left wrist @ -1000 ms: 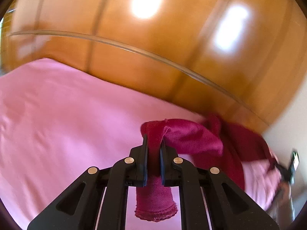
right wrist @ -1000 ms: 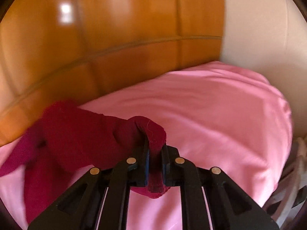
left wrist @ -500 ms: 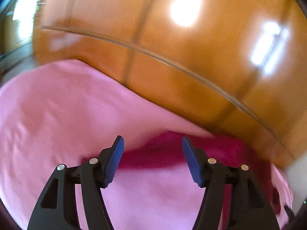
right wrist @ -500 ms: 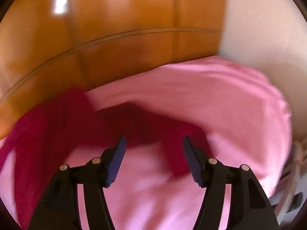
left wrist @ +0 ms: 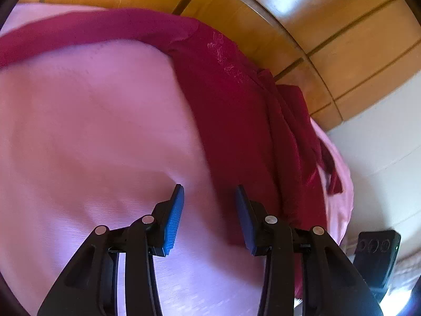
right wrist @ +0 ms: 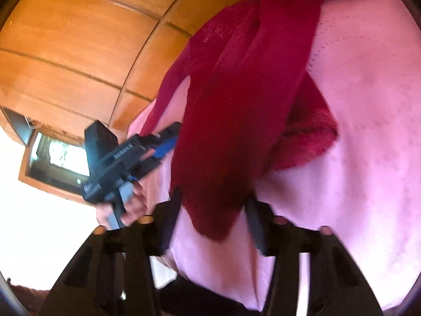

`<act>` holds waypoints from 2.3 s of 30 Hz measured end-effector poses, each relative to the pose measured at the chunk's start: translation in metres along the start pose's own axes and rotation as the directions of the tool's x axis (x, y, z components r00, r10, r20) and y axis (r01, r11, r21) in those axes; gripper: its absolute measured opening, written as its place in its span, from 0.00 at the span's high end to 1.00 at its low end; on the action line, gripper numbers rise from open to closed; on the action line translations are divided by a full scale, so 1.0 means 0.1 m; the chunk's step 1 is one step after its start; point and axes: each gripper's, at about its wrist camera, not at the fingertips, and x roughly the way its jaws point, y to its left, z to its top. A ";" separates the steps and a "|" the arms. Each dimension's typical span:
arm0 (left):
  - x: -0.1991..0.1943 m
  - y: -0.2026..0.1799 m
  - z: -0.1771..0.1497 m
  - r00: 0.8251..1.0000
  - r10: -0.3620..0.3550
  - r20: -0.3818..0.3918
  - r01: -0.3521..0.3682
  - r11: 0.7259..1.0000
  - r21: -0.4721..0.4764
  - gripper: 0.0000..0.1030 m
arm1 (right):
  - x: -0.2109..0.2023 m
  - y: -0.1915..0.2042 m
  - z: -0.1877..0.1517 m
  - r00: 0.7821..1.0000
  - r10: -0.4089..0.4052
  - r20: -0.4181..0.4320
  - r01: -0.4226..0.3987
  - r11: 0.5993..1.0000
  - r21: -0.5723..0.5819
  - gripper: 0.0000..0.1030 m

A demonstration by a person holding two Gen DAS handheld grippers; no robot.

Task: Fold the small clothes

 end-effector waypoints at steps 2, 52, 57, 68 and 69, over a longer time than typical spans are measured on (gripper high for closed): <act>0.03 -0.05 0.02 0.998 -0.062 -0.020 0.061 0.998 -0.020 0.68 | -0.05 0.14 -0.03 0.999 -0.029 0.017 0.030 0.999 -0.044 0.91; -1.45 0.67 -1.87 0.984 0.137 -0.115 -0.139 0.990 -0.007 1.00 | -0.99 -0.33 -0.72 0.838 -0.543 0.058 0.536 0.796 -0.283 0.92; -1.61 0.59 -1.83 0.992 0.107 -0.060 -0.107 0.994 0.006 1.00 | -0.95 -0.36 -0.77 0.820 -0.570 0.057 0.561 0.778 -0.283 0.92; -1.64 0.71 -1.19 0.985 0.157 0.072 -0.158 0.987 0.002 0.49 | -0.96 -0.42 -0.71 0.829 -0.555 0.066 0.554 0.799 -0.232 0.91; -1.54 0.71 -1.17 0.988 0.146 0.041 -0.147 0.989 0.015 0.68 | -0.98 -0.42 -0.71 0.830 -0.554 0.068 0.553 0.801 -0.229 0.91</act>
